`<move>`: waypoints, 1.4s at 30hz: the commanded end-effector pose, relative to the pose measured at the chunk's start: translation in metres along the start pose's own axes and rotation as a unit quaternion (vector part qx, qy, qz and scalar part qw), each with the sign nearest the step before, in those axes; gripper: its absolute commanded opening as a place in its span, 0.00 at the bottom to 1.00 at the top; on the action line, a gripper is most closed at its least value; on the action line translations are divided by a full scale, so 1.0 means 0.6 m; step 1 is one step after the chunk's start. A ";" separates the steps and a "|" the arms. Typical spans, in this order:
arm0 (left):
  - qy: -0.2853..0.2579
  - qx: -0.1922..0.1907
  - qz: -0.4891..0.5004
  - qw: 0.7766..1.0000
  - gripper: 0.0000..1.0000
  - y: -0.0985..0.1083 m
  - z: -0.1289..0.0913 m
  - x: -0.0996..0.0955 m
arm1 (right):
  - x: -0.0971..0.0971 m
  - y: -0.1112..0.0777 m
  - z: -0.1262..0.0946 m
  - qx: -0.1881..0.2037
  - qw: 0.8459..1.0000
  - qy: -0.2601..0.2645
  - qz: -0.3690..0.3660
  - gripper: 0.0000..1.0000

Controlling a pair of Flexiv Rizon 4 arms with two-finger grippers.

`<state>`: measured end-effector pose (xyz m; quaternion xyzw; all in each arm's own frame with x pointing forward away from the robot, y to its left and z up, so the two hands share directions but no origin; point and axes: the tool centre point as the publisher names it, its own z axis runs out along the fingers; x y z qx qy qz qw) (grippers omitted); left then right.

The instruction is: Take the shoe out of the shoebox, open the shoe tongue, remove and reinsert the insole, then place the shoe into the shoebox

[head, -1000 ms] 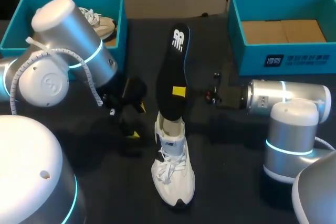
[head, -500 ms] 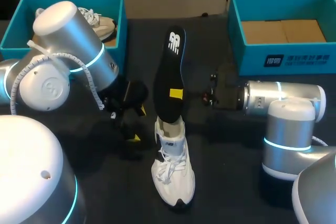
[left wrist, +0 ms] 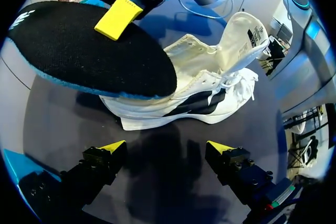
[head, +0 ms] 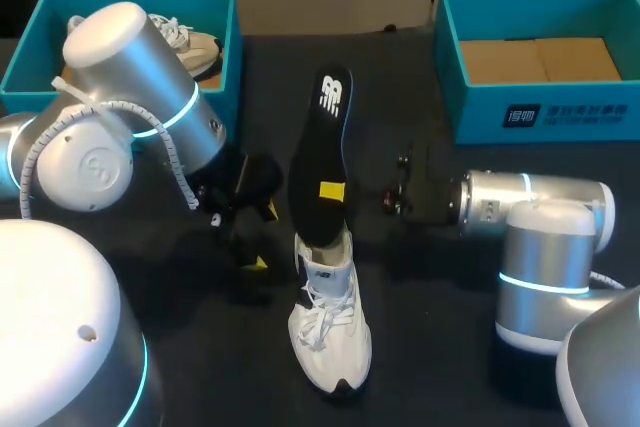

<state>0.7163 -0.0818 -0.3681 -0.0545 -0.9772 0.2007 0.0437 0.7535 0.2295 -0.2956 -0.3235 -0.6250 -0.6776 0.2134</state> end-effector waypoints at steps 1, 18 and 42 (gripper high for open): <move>-0.001 -0.001 0.000 1.000 1.00 0.000 -0.001 0.002 | 0.006 -0.003 0.002 0.000 1.000 -0.003 0.001 0.00; -0.001 -0.001 0.000 1.000 1.00 0.000 -0.001 0.002 | 0.008 -0.016 0.000 0.005 1.000 -0.004 0.008 0.00; -0.001 -0.001 0.000 1.000 1.00 0.000 -0.001 0.002 | -0.006 -0.006 -0.010 0.017 1.000 -0.004 -0.003 0.00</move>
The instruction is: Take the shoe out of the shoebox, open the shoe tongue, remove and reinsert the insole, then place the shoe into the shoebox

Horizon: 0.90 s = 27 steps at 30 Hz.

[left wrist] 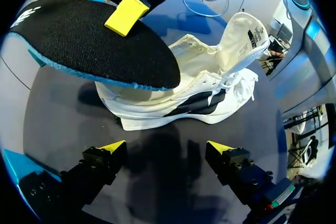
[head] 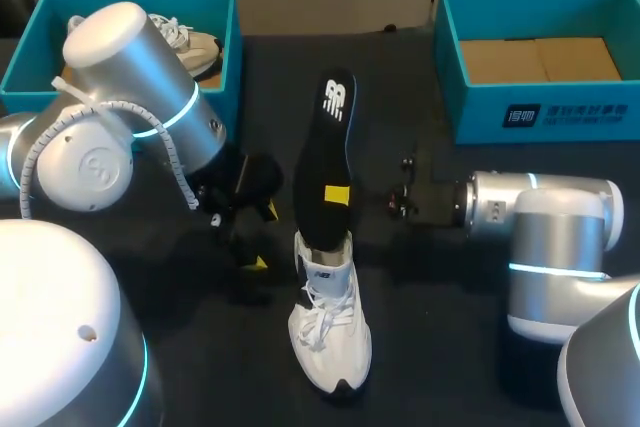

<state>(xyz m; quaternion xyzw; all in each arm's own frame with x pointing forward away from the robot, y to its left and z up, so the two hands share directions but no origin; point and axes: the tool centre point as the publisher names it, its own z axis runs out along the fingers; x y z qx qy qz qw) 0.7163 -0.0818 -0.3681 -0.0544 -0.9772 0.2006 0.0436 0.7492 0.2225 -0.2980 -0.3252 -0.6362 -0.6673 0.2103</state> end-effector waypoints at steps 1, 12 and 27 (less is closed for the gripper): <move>-0.001 -0.001 0.000 1.000 1.00 0.000 -0.001 0.002 | -0.007 0.000 0.002 0.004 1.000 0.005 0.000 0.00; -0.001 -0.001 0.000 1.000 1.00 0.000 -0.001 0.002 | -0.010 -0.008 -0.001 0.004 1.000 0.011 -0.002 0.00; -0.001 -0.001 0.000 1.000 1.00 0.000 -0.001 0.002 | -0.012 -0.020 -0.004 0.005 1.000 0.014 -0.009 0.00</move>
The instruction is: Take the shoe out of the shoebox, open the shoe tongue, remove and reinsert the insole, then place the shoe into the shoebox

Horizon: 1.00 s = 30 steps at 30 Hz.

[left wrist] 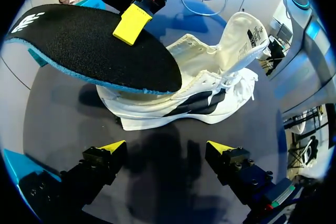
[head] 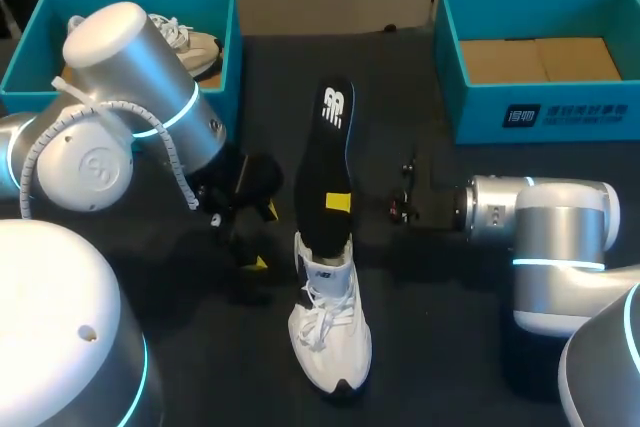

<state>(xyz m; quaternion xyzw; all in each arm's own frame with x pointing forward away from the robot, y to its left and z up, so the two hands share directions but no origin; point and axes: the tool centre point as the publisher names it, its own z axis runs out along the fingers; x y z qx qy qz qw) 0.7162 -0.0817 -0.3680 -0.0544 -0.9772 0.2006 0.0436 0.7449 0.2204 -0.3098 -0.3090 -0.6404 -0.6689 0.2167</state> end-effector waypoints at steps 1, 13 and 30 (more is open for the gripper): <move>-0.001 -0.001 0.000 1.000 1.00 0.000 -0.001 0.002 | -0.003 -0.001 -0.001 -0.003 1.000 -0.001 -0.002 0.00; -0.001 -0.001 0.000 1.000 1.00 0.000 -0.001 0.002 | -0.013 -0.006 -0.006 -0.007 1.000 -0.008 -0.009 0.00; -0.001 -0.001 0.000 1.000 1.00 0.000 -0.001 0.002 | -0.017 -0.020 -0.007 -0.007 1.000 -0.004 -0.004 0.00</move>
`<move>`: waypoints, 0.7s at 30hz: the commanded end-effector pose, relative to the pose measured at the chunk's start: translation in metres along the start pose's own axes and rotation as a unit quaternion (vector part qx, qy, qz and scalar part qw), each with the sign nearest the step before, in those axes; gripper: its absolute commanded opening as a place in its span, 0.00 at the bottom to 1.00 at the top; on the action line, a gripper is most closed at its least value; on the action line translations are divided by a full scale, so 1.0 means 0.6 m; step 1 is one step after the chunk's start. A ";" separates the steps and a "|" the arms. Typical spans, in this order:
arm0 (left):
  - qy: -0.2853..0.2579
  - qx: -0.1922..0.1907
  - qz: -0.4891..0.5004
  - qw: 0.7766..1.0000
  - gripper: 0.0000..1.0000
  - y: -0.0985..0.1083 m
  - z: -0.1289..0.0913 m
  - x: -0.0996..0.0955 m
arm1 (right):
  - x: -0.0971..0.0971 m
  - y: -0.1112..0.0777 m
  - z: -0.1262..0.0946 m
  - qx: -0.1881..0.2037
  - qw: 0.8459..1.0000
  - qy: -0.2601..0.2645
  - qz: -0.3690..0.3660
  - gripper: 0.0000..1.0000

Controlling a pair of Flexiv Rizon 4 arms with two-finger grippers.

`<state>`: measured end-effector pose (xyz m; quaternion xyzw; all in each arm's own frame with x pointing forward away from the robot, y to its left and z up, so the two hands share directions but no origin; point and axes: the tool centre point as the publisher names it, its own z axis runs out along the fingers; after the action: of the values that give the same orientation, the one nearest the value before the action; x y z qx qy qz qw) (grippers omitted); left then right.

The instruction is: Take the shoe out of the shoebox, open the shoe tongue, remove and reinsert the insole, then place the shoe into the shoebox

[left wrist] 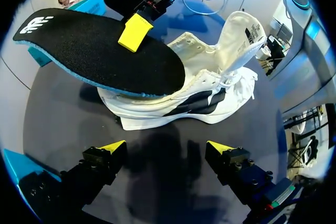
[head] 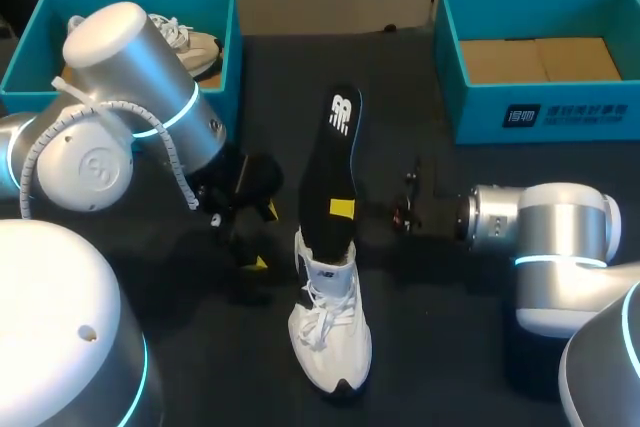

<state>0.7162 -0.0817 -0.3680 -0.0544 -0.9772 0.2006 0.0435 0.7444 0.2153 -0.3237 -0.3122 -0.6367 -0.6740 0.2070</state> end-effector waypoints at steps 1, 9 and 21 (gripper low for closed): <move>-0.001 0.000 0.000 1.000 1.00 0.000 -0.001 0.002 | -0.001 -0.003 0.001 0.003 1.000 0.002 0.001 0.00; -0.001 0.000 0.000 1.000 1.00 0.000 -0.001 0.002 | 0.004 -0.008 0.000 0.004 1.000 0.005 -0.001 0.00; -0.001 0.000 0.000 1.000 1.00 0.000 -0.001 0.002 | 0.012 -0.027 -0.002 0.012 1.000 0.016 0.005 0.00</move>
<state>0.7162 -0.0817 -0.3680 -0.0544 -0.9772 0.2006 0.0435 0.7306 0.2173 -0.3277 -0.3052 -0.6397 -0.6700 0.2206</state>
